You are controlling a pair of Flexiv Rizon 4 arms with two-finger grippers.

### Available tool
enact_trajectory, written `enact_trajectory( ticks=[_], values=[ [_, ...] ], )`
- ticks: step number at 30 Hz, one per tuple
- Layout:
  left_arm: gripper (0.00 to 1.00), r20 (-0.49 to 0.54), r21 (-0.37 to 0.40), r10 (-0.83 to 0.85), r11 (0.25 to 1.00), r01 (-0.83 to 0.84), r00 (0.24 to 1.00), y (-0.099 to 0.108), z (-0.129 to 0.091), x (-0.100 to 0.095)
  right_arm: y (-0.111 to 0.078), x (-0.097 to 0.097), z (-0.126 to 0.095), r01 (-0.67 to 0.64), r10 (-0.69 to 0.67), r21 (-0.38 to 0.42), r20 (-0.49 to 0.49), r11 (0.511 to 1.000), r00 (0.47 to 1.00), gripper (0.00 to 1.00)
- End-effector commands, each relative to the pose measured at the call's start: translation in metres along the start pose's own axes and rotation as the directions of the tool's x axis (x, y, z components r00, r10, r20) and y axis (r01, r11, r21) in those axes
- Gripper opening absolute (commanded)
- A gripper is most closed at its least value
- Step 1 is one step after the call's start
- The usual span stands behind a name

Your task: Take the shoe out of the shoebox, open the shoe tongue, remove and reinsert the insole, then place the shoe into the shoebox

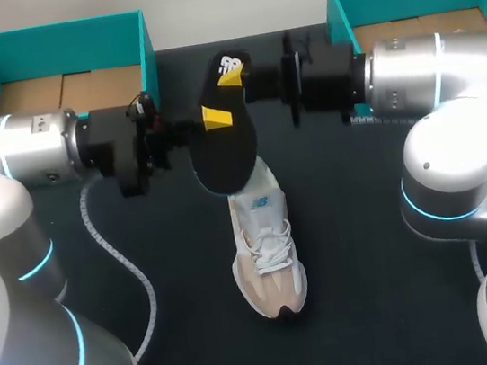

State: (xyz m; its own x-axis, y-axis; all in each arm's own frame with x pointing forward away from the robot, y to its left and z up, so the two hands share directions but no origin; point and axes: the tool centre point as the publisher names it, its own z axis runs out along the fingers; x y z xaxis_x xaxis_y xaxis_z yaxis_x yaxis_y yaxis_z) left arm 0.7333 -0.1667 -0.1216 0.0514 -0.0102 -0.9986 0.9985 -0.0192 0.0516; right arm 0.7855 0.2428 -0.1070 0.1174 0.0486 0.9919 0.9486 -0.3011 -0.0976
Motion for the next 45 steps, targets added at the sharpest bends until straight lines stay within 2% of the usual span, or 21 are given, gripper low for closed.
enact_trajectory(
  ticks=[1, 5, 11, 16, 22, 34, 45],
  values=[
    [0.0, -0.004, 0.007, 0.003, 1.0, -0.003, 1.0, 0.001, -0.01, -0.005, -0.008, -0.001, -0.006, 0.071, -0.07, 0.013, -0.065, 0.997, 0.995, 1.0],
    [0.0, 0.004, 0.002, -0.002, 1.0, 0.002, 1.0, 0.001, -0.019, -0.011, -0.02, -0.002, -0.023, 0.15, -0.149, 0.003, -0.063, 0.989, 0.987, 1.0],
    [0.0, 0.013, -0.017, -0.006, 1.0, 0.007, 1.0, -0.001, -0.032, -0.018, -0.039, -0.005, -0.054, 0.24, -0.238, 0.034, -0.061, 0.97, 0.969, 1.0],
    [0.0, 0.019, -0.002, -0.013, 1.0, 0.013, 1.0, -0.006, -0.036, -0.021, -0.049, -0.003, -0.078, 0.291, -0.288, 0.083, -0.047, 0.953, 0.957, 1.0],
    [0.0, 0.008, 0.013, -0.028, 1.0, 0.028, 1.0, -0.009, -0.044, -0.02, -0.049, -0.001, -0.094, 0.295, -0.294, 0.175, -0.036, 0.939, 0.955, 1.0],
    [0.0, 0.012, 0.002, -0.024, 1.0, 0.024, 1.0, -0.013, -0.049, -0.022, -0.048, -0.004, -0.102, 0.262, -0.259, 0.276, -0.049, 0.925, 0.965, 1.0],
    [0.0, 0.025, -0.01, -0.027, 1.0, 0.028, 0.999, -0.012, -0.05, -0.024, -0.048, -0.004, -0.102, 0.262, -0.261, 0.275, -0.041, 0.925, 0.964, 1.0]
  ],
)
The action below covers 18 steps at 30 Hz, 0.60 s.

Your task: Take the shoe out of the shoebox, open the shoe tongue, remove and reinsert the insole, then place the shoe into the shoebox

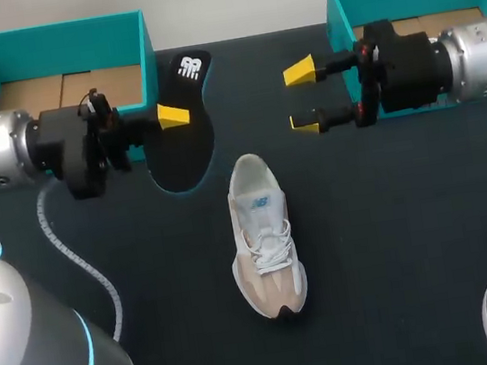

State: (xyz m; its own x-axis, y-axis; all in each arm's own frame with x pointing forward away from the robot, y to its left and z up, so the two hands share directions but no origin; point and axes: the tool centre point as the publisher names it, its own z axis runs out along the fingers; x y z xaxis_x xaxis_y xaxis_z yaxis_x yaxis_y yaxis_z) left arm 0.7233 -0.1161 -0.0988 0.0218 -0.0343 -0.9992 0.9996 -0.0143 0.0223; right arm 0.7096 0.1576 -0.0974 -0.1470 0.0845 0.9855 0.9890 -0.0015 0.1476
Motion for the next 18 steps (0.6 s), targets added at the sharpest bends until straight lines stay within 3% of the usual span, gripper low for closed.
enact_trajectory(
  ticks=[1, 11, 14, 18],
  values=[
    [0.0, 0.0, -0.005, 0.002, 1.0, -0.002, 1.0, -0.002, 0.0, 0.0, 0.0, 0.0, 0.003, 0.0, 0.0, -0.002, 0.002, 1.0, 1.0, 1.0],
    [0.0, 0.0, -0.005, 0.002, 1.0, -0.002, 1.0, -0.002, 0.0, 0.0, 0.0, 0.0, 0.003, 0.0, 0.0, -0.002, 0.002, 1.0, 1.0, 1.0],
    [0.0, -0.004, -0.01, -0.213, 0.977, 0.213, 0.977, -0.01, -0.006, -0.004, 0.0, 0.0, 0.003, 0.0, 0.0, -0.002, 0.002, 1.0, 1.0, 1.0],
    [0.0, -0.064, -0.032, -0.458, 0.889, 0.457, 0.887, -0.021, -0.014, -0.009, 0.0, 0.0, 0.003, 0.0, 0.0, -0.002, 0.002, 1.0, 1.0, 1.0]
  ],
)
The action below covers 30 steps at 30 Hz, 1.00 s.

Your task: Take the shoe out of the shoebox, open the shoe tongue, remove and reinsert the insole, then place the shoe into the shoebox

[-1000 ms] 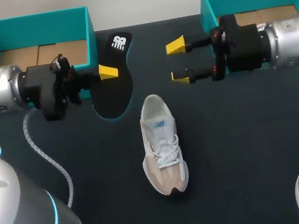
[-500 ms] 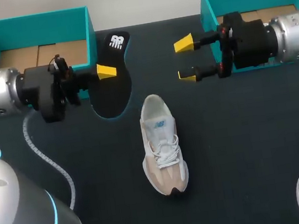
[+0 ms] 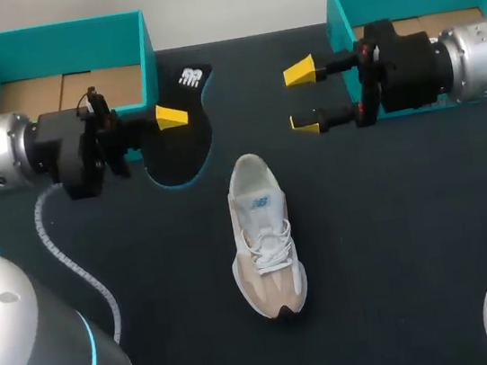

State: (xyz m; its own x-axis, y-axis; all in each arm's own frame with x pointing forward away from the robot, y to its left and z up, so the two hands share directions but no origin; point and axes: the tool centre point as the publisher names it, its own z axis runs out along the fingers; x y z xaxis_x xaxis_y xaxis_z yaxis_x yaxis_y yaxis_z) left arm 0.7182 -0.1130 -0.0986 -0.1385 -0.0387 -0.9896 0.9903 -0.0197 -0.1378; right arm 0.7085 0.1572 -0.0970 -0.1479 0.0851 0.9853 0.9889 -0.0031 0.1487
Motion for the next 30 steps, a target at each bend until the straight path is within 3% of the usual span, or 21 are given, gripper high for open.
enact_trajectory(
  ticks=[1, 6, 10, 20, 23, 30],
  values=[
    [0.0, -0.065, -0.037, -0.35, 0.937, 0.349, 0.934, -0.018, -0.012, -0.006, 0.001, 0.0, 0.003, -0.001, 0.001, 0.0, 0.002, 1.0, 1.0, 1.0],
    [0.0, -0.013, -0.031, -0.593, 0.805, 0.592, 0.805, -0.02, -0.013, -0.005, 0.001, 0.0, 0.003, -0.001, 0.001, 0.0, 0.002, 1.0, 1.0, 1.0],
    [0.0, 0.024, -0.03, -0.759, 0.651, 0.759, 0.651, -0.018, -0.009, 0.0, 0.001, 0.0, 0.003, -0.001, 0.001, 0.0, 0.002, 1.0, 1.0, 1.0],
    [0.0, 0.092, -0.028, -0.926, 0.366, 0.93, 0.367, -0.015, -0.001, -0.001, 0.001, 0.0, 0.003, -0.001, 0.001, 0.0, 0.002, 1.0, 1.0, 1.0],
    [0.0, 0.104, -0.011, -0.95, 0.296, 0.955, 0.296, -0.015, -0.001, -0.005, 0.001, 0.0, 0.003, -0.001, 0.001, 0.0, 0.002, 1.0, 1.0, 1.0],
    [0.0, 0.035, -0.032, -0.969, 0.243, 0.97, 0.244, -0.012, 0.001, -0.01, 0.001, 0.0, 0.003, -0.001, 0.001, 0.0, 0.002, 1.0, 1.0, 1.0]
  ],
)
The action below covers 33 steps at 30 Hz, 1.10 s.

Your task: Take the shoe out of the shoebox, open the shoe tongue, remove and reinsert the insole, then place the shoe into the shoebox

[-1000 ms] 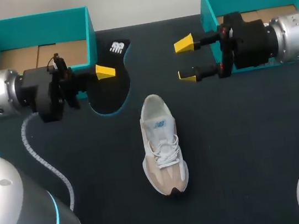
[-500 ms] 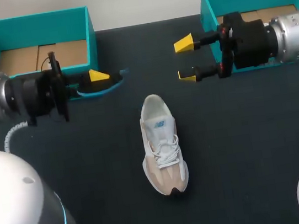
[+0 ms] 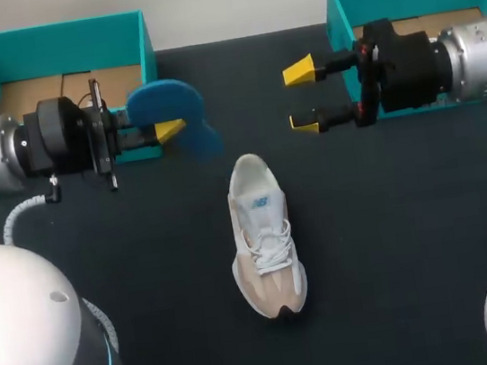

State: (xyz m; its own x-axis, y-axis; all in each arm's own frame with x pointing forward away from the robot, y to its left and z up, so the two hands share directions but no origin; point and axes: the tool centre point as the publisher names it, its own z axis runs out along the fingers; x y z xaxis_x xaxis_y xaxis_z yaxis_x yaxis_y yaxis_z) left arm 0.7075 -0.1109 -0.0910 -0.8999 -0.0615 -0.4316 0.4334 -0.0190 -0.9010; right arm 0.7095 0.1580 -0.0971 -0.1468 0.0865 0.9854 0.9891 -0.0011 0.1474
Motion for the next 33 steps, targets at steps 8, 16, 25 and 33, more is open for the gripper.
enact_trajectory(
  ticks=[8, 16, 25, 33],
  values=[
    [0.0, -0.117, -0.069, -0.33, 0.944, 0.324, 0.937, -0.0019, 0.0073, -0.0014, 0.0, -0.0003, 0.0021, 0.0, 0.0, -0.002, 0.0, 1.0, 1.0, 1.0],
    [0.0, -0.117, -0.069, -0.33, 0.944, 0.324, 0.937, -0.0019, 0.0073, -0.0014, 0.0, -0.0003, 0.0021, 0.0, 0.0, -0.002, 0.0, 1.0, 1.0, 1.0],
    [0.0, -0.097, -0.141, -0.506, 0.859, 0.492, 0.857, 0.0019, 0.0097, 0.0031, 0.0, -0.0003, 0.0021, 0.0, 0.0, -0.002, 0.0, 1.0, 1.0, 1.0],
    [0.0, -0.021, -0.325, -0.848, 0.507, 0.798, 0.53, 0.0047, 0.0059, 0.0027, 0.0, -0.0003, 0.0021, 0.0, 0.0, -0.002, 0.0, 1.0, 1.0, 1.0]
  ],
)
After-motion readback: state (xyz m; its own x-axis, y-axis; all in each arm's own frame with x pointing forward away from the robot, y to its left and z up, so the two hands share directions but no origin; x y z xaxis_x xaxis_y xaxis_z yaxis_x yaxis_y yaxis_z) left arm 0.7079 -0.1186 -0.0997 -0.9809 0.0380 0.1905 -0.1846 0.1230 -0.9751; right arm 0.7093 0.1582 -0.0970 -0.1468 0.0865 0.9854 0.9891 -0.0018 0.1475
